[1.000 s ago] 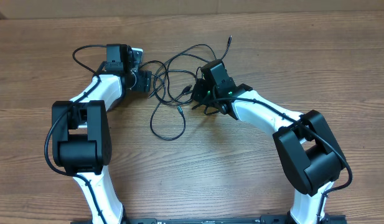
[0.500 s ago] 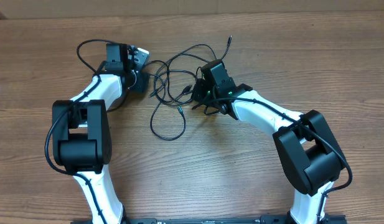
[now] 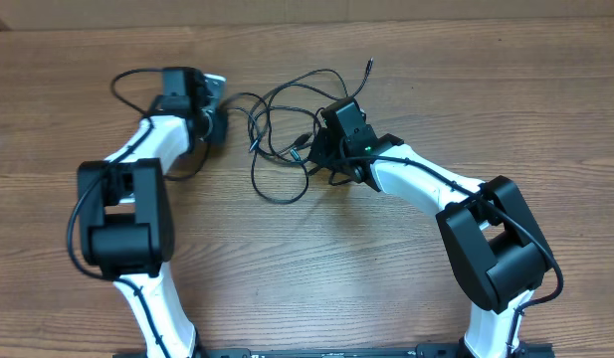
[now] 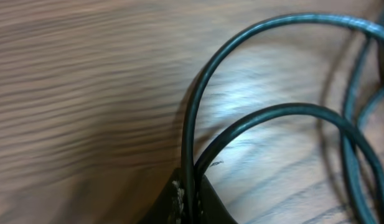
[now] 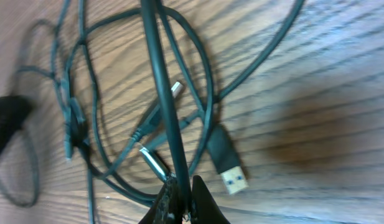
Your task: Untangle cables
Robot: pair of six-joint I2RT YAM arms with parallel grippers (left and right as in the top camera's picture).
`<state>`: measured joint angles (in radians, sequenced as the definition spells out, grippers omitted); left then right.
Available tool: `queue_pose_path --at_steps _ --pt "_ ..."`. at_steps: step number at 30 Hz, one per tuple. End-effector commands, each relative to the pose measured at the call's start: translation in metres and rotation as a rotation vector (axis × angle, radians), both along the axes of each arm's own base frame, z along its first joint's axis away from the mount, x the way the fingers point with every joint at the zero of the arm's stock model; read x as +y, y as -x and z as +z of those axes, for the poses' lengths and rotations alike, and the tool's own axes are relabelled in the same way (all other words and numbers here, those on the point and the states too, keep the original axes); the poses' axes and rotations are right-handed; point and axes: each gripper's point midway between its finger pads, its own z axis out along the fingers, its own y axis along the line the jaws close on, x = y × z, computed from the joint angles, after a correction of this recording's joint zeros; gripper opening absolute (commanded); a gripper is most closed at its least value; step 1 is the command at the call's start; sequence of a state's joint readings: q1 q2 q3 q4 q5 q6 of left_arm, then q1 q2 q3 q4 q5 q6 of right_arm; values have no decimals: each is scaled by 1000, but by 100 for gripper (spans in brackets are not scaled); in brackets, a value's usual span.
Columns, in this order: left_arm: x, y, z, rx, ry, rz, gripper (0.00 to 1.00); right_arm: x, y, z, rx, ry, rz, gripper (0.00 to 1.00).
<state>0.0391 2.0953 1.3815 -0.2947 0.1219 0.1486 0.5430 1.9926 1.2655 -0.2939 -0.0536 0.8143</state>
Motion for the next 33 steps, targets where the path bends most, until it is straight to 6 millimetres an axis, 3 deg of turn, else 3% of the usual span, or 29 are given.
queue_pose_path --at_steps 1,7,10,15,19,28,33 --pt "29 -16 88 -174 72 199 4 -13 -3 -10 -3 63 -36 4" --pt "90 -3 166 -331 97 470 4 -22 -3 -13 -5 107 -65 4" --pt "110 7 198 -396 164 542 4 -29 -5 -14 -13 142 -86 4" --pt "136 23 234 -468 289 608 4 -48 -8 -16 -21 206 -135 4" --pt "159 34 241 -479 370 663 4 -69 -11 -19 5 233 -176 4" --pt "216 68 221 -418 361 841 4 -134 -13 -29 101 281 -296 4" --pt "249 87 220 -430 399 948 4 -166 -15 -32 151 268 -361 4"
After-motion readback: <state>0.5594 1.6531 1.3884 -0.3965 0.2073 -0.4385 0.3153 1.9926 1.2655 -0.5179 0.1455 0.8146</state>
